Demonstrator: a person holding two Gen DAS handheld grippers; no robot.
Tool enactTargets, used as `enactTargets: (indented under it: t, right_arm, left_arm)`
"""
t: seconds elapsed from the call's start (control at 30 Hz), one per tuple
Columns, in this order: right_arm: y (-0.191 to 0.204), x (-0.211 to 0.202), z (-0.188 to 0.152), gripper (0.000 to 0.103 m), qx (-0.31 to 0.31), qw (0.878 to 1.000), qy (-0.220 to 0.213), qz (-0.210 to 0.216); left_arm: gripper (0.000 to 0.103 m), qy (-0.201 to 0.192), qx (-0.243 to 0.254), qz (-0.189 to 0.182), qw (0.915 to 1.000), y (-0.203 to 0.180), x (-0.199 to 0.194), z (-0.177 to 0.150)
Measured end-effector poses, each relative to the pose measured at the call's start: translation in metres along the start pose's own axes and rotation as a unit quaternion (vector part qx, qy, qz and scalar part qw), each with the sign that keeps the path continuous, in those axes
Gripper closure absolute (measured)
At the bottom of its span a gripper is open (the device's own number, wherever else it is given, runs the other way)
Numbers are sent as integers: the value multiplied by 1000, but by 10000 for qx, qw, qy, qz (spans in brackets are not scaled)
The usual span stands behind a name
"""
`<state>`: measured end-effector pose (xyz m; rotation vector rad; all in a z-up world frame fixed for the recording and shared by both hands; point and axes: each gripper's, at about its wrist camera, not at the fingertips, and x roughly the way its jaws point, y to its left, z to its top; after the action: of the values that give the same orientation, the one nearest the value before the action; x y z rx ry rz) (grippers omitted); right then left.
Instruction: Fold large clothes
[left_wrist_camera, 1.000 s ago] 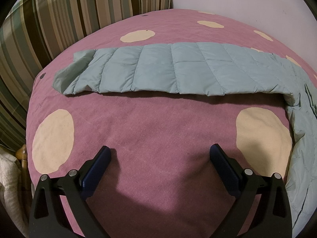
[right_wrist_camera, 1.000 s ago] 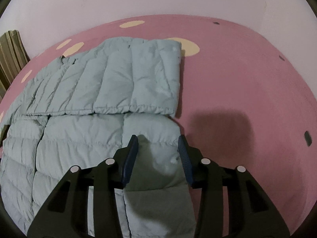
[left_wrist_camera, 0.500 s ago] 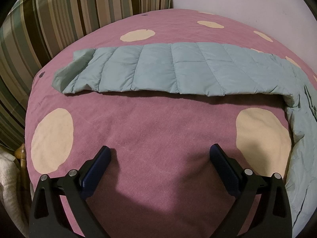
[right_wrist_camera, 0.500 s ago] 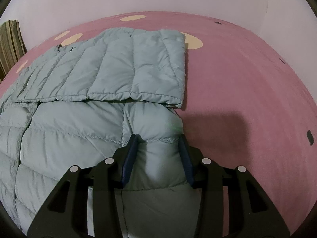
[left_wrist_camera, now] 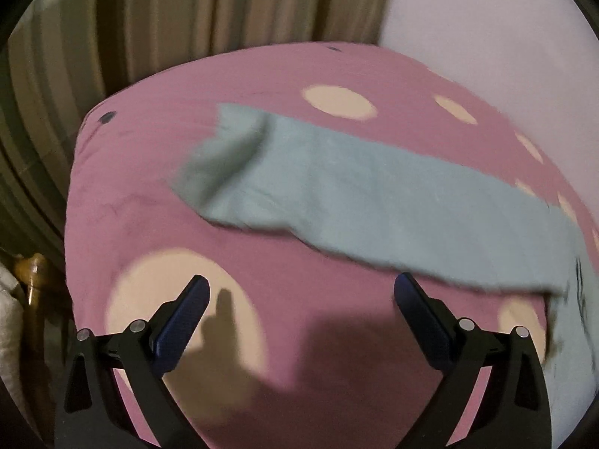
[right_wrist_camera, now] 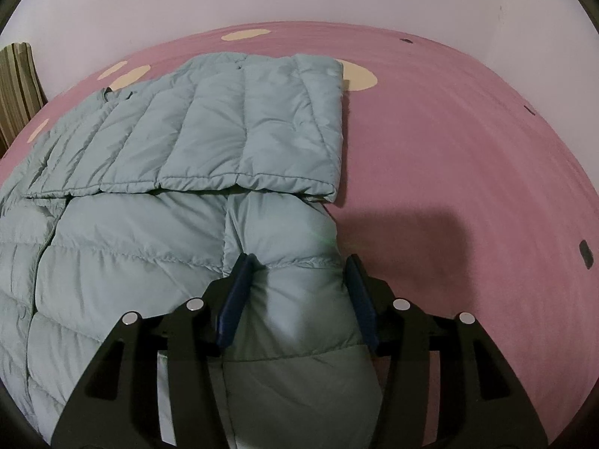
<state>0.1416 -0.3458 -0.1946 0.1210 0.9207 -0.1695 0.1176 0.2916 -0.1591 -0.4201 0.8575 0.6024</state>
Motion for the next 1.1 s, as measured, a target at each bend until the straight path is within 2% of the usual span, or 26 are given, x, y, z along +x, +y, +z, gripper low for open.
enactTargets:
  t: [0.13, 0.2, 0.3, 0.33, 0.37, 0.43, 0.47, 0.5, 0.53, 0.63, 0.77, 0.9, 1.03, 1.1]
  right_arm:
    - [1, 0, 0, 50, -15, 10000, -1, -30]
    - [0, 0, 0, 50, -23, 10000, -4, -42]
    - [1, 0, 0, 48, -19, 10000, -2, -67]
    - [1, 0, 0, 47, -16, 10000, -4, -79]
    - [1, 1, 0, 47, -12, 10000, -4, -89]
    - [0, 1, 1, 46, -8, 10000, -3, -88]
    - [-1, 2, 1, 46, -6, 10000, -4, -88]
    - [-1, 2, 1, 46, -7, 10000, -5, -86]
    - [-1, 2, 1, 46, -7, 10000, -7, -82]
    - [-1, 2, 1, 46, 1, 10000, -10, -76]
    - [-2, 2, 1, 46, 21, 10000, -21, -60]
    - [-2, 1, 0, 45, 78, 10000, -32, -30]
    - [-3, 1, -1, 45, 144, 9999, -44, 20]
    - [-3, 0, -3, 45, 183, 9998, -53, 47]
  left_arm:
    - [5, 36, -736, -207, 9971, 39, 16, 19]
    - [5, 41, -1078, -448, 9932, 52, 25, 25]
    - [7, -119, -1129, -548, 9920, 55, 29, 36]
    - [14, -158, -1141, -516, 9920, 56, 31, 39]
    - [42, -205, -1123, -432, 9925, 55, 32, 40]
    - [62, -162, -1053, -393, 9935, 53, 37, 43]
    - [76, -202, -1049, -453, 9932, 54, 36, 44]
    - [89, -192, -1076, -680, 9917, 54, 36, 45]
    - [92, -167, -1102, -771, 9908, 58, 36, 46]
    - [95, -342, -918, -666, 9930, 43, 20, 47]
    - [96, -697, -551, -780, 9930, 8, -9, 56]
    - [96, -907, 47, -1173, 9889, -59, -45, 56]
    - [96, -1036, 782, -1633, 9780, -146, -78, 40]
    - [96, -1010, 1179, -1892, 9696, -198, -94, 23]
